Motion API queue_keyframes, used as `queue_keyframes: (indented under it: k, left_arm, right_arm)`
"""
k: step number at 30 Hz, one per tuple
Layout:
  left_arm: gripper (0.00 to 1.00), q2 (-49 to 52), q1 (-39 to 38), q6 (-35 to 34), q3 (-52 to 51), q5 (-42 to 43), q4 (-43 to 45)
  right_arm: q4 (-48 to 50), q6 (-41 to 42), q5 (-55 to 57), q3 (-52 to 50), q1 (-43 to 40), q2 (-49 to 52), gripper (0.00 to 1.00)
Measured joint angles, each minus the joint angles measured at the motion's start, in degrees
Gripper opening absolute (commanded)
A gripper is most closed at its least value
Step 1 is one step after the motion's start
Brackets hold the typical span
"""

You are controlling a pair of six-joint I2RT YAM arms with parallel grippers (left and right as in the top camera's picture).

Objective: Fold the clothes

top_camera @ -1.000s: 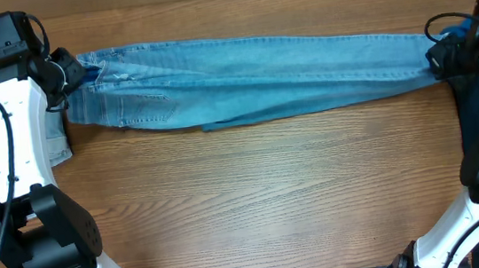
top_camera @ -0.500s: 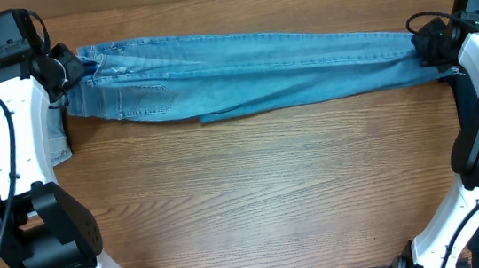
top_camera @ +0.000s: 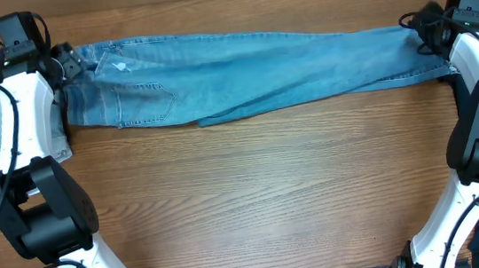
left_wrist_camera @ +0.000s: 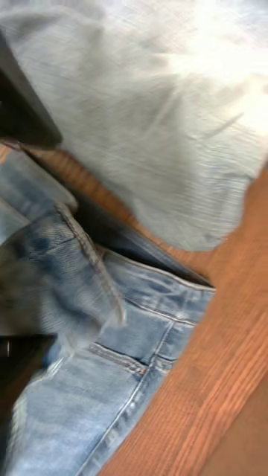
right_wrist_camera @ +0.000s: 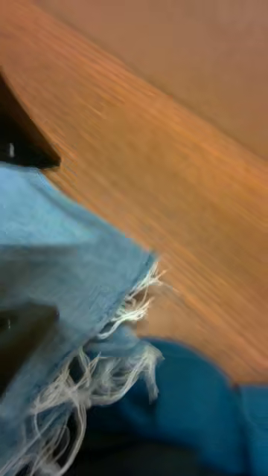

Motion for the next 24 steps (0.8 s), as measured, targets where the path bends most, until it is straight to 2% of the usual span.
queue_keyframes:
  k: [3, 5, 7, 9, 10, 11, 12, 13, 15, 17, 19, 21, 23, 24]
  left_arm:
    - [0.93, 0.1, 0.1, 1.9, 4.8, 0.9, -2.4]
    - [0.83, 0.1, -0.1, 2.6, 12.8, 2.4, -7.3]
    - [0.64, 0.2, -1.0, 3.1, 19.3, 2.7, -13.9]
    - [0.37, 0.1, -3.3, 3.1, 24.7, 3.0, -19.2]
    - [0.24, 0.1, -4.5, 2.9, 25.2, 3.0, -21.4]
    - [0.07, 0.1, -5.4, 2.6, 25.2, 3.0, -22.6]
    - [0.04, 0.1, -6.6, 2.6, 24.7, 3.0, -23.6]
    - [0.04, 0.1, -7.5, 2.6, 23.8, 3.0, -23.2]
    - [0.04, 0.6, -8.2, 2.6, 20.9, 3.0, -21.8]
    - [0.04, 3.1, -8.2, 2.6, 20.1, 3.0, -21.6]
    - [0.04, 7.0, -8.2, 2.6, 19.7, 3.0, -21.6]
    - [0.08, 11.1, -8.2, 2.6, 19.4, 3.0, -21.7]
    - [0.14, 13.9, -8.2, 2.6, 18.6, 3.0, -21.9]
    - [0.18, 13.9, -8.2, 2.6, 18.6, 3.0, -22.1]
  right_arm:
    - [-2.9, -5.6, -3.5, 2.2, 0.0, 0.0, 0.77]
    - [-10.7, -10.2, -4.5, 7.0, 0.0, 0.1, 0.76]
    - [-17.5, -13.1, -5.0, 11.4, 0.0, 0.1, 0.76]
    - [-23.1, -15.3, -5.2, 14.8, 0.0, 0.1, 0.69]
    - [-25.2, -16.4, -5.2, 15.1, 0.0, 0.1, 0.64]
    - [-28.2, -18.7, -5.5, 15.3, 0.1, 0.1, 0.47]
    - [-29.9, -20.8, -5.9, 15.3, 0.2, 0.1, 0.29]
    - [-31.6, -23.6, -6.2, 15.3, 0.4, 0.1, 0.17]
    - [-32.6, -26.8, -6.5, 15.3, 1.3, 0.1, 0.15]
    - [-33.3, -28.5, -6.7, 15.3, 2.1, 0.1, 0.08]
    - [-34.4, -29.4, -6.7, 15.3, 2.4, 0.1, 0.12]
    - [-37.0, -30.1, -6.7, 15.3, 2.5, 0.1, 0.22]
    - [-39.9, -28.2, -6.1, 15.3, 2.5, 0.1, 0.4]
    - [-41.1, -24.9, -5.4, 15.4, 2.4, 0.1, 0.54]
